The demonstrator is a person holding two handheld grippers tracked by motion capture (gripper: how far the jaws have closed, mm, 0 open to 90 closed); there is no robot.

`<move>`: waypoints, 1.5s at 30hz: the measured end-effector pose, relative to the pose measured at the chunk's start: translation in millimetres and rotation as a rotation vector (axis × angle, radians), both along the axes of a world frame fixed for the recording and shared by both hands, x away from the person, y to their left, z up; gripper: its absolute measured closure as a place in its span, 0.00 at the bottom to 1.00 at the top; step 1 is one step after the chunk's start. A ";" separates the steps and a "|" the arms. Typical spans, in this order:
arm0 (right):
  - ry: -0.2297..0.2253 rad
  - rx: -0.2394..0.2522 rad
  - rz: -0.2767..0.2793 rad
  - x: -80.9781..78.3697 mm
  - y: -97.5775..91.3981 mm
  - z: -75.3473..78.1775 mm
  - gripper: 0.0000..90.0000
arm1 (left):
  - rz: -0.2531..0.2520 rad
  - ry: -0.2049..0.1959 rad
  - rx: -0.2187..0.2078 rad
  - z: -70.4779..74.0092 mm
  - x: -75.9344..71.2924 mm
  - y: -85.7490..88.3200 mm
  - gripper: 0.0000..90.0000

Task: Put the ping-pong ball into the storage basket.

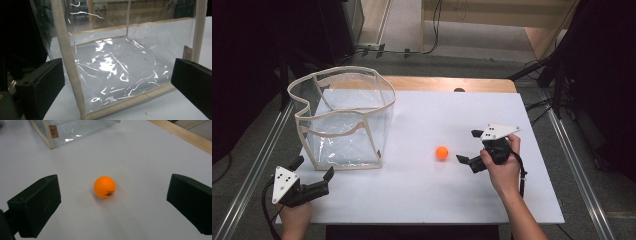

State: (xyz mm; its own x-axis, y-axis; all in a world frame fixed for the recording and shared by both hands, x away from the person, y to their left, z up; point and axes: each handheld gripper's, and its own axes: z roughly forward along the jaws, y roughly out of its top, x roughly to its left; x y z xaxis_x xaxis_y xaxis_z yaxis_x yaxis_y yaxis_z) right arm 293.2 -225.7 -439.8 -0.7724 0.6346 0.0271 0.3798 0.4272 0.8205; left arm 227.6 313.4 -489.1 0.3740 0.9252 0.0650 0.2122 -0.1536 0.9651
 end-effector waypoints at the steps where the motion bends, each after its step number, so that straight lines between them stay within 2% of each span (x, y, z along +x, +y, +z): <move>1: 0.002 -0.004 0.005 1.1 1.4 0.2 0.00 | 0.000 0.000 0.000 0.0 0.0 0.0 0.00; 13: 0.051 -0.041 0.033 11.1 13.9 -1.2 0.00 | -0.001 0.000 -0.001 0.0 0.0 0.2 0.00; 28: 0.128 -0.122 0.093 24.5 36.4 -5.0 0.00 | -0.002 0.000 0.000 0.0 0.0 0.1 0.00; 45: 0.189 -0.187 0.123 37.2 50.7 -9.2 0.00 | -0.003 -0.001 0.001 0.1 -0.2 0.1 0.00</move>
